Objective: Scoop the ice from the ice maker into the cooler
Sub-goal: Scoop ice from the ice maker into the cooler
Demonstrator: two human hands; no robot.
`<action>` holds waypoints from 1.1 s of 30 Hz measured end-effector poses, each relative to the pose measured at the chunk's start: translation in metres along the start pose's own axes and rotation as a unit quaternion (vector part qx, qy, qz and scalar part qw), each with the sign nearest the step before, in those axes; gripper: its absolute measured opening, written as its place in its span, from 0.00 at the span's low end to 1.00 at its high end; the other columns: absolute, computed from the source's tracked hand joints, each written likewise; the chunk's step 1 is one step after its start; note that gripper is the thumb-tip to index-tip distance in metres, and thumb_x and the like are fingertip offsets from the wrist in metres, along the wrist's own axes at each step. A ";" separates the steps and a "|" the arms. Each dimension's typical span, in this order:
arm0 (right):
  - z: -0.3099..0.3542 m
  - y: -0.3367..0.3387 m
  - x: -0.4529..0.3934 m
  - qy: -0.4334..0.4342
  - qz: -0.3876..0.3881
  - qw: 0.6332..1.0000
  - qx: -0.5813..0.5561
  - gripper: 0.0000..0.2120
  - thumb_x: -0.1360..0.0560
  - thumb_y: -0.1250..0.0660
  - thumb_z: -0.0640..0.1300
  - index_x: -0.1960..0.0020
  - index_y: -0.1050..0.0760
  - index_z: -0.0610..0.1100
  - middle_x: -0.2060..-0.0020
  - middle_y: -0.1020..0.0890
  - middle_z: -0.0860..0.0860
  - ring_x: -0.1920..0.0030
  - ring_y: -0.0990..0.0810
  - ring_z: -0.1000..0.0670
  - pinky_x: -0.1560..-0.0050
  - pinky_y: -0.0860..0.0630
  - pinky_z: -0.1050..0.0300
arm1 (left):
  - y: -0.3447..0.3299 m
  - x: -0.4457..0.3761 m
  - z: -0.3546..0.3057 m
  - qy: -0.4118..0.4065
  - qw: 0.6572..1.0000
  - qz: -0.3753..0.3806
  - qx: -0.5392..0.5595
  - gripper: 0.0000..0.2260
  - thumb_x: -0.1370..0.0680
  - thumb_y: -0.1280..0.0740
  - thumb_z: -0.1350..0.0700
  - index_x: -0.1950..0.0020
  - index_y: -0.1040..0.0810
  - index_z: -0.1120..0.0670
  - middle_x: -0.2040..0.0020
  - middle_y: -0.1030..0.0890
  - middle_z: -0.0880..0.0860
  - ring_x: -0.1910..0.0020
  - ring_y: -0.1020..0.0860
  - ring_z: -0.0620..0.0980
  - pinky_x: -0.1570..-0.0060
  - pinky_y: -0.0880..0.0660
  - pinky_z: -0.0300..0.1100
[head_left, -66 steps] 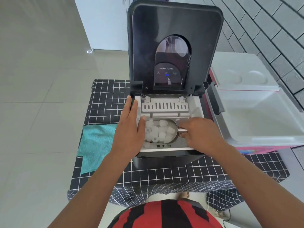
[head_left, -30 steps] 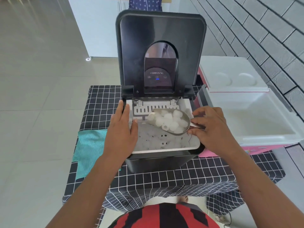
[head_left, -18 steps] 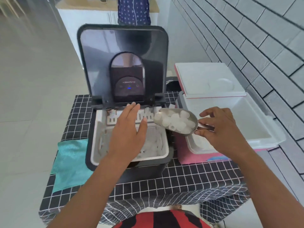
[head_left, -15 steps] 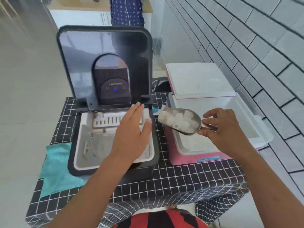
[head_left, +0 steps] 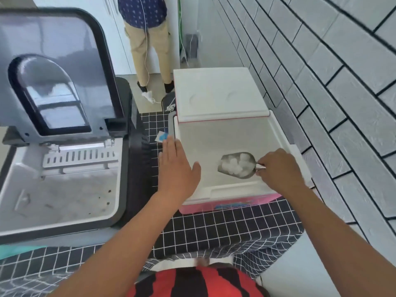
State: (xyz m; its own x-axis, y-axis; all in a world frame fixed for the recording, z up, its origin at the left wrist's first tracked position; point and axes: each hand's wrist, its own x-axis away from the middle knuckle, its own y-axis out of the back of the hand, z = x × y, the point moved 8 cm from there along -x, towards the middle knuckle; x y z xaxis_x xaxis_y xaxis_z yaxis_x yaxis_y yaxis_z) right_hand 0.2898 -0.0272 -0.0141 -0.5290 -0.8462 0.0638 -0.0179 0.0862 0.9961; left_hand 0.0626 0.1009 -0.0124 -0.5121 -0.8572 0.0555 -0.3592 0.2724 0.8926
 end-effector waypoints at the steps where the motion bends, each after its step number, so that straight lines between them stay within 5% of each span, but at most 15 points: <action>1: -0.001 -0.007 -0.006 0.011 0.017 1.000 0.023 0.07 0.28 0.33 0.51 0.56 0.18 0.51 0.59 0.18 0.52 0.50 0.26 0.47 0.56 0.35 0.54 | -0.005 0.002 -0.001 0.000 1.000 -0.008 -0.014 0.37 0.19 0.41 0.45 0.20 0.57 0.62 0.19 0.58 0.58 0.20 0.59 0.56 0.22 0.55 0.51; 15: 0.003 -0.014 -0.028 -0.010 -0.015 0.998 0.055 0.05 0.28 0.35 0.44 0.59 0.21 0.51 0.63 0.21 0.52 0.54 0.27 0.46 0.59 0.42 0.54 | -0.010 0.004 0.004 0.013 0.999 -0.050 0.013 0.35 0.20 0.37 0.50 0.20 0.51 0.59 0.19 0.54 0.52 0.20 0.56 0.48 0.23 0.50 0.43; 22: 0.004 0.006 -0.014 -0.027 -0.086 0.981 -0.175 0.04 0.27 0.31 0.46 0.61 0.21 0.50 0.68 0.23 0.52 0.61 0.26 0.44 0.60 0.37 0.53 | 0.030 0.006 -0.009 -0.032 0.997 -0.051 0.055 0.26 0.19 0.39 0.50 0.23 0.39 0.57 0.21 0.41 0.53 0.21 0.47 0.50 0.23 0.56 0.47; 25: 0.033 0.037 -0.002 0.020 -0.113 0.953 -0.281 0.02 0.29 0.28 0.47 0.56 0.18 0.50 0.66 0.20 0.52 0.62 0.23 0.47 0.61 0.30 0.54 | 0.080 0.012 0.001 -0.055 0.989 -0.105 0.093 0.23 0.19 0.37 0.52 0.25 0.33 0.54 0.23 0.35 0.50 0.24 0.40 0.47 0.24 0.49 0.44; 29: 0.091 0.093 0.006 0.079 -0.121 0.934 -0.326 0.02 0.30 0.27 0.48 0.57 0.18 0.51 0.65 0.18 0.55 0.62 0.23 0.51 0.62 0.28 0.55 | 0.135 0.030 0.052 -0.045 0.984 -0.144 0.095 0.19 0.19 0.36 0.56 0.28 0.28 0.54 0.28 0.28 0.50 0.29 0.33 0.46 0.31 0.46 0.26; 33: 0.170 0.140 0.018 0.167 -0.090 0.945 -0.267 0.04 0.28 0.30 0.49 0.61 0.21 0.50 0.67 0.22 0.53 0.63 0.25 0.49 0.62 0.28 0.52 | 0.167 0.055 0.125 -0.005 0.985 -0.156 0.068 0.18 0.19 0.38 0.60 0.29 0.27 0.52 0.30 0.26 0.52 0.31 0.28 0.52 0.31 0.33 0.47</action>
State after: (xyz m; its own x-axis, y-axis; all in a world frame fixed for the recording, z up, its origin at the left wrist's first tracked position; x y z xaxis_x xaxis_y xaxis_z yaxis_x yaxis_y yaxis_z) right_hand 0.1337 0.0589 0.1165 -0.2597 -0.9482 -0.1827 0.3960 -0.2772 0.8754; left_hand -0.1228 0.1536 0.0842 -0.3677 -0.9043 -0.2170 -0.6019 0.0536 0.7968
